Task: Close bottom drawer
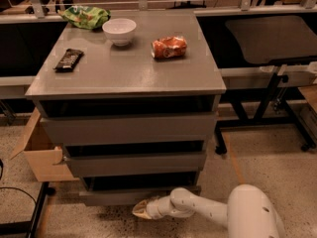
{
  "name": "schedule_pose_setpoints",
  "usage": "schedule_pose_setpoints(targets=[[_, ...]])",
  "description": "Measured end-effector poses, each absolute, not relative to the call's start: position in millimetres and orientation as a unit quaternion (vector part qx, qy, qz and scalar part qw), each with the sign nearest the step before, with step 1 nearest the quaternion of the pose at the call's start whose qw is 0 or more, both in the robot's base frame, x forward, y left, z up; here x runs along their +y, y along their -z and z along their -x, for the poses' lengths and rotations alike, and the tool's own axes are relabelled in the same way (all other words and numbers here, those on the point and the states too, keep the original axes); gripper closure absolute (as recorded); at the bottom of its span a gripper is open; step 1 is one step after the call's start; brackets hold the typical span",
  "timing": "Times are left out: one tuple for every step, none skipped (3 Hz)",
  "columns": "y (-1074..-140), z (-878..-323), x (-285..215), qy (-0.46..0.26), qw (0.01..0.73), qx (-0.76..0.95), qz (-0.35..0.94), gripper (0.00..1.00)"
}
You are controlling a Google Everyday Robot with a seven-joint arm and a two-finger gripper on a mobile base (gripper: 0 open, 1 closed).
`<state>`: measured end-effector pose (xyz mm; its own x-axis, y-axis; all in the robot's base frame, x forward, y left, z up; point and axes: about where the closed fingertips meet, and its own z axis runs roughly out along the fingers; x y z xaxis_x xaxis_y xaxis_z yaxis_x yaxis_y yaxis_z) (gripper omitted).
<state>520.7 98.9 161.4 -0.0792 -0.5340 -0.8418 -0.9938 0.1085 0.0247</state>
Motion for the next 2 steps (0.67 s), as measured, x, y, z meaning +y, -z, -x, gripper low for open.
schedule_pose_setpoints(targets=[[-164,-551,110,-0.307,0.367,0.648,0.592,1.0],[-170,-579,121,-0.286,0.383,0.642,0.6,1.0]])
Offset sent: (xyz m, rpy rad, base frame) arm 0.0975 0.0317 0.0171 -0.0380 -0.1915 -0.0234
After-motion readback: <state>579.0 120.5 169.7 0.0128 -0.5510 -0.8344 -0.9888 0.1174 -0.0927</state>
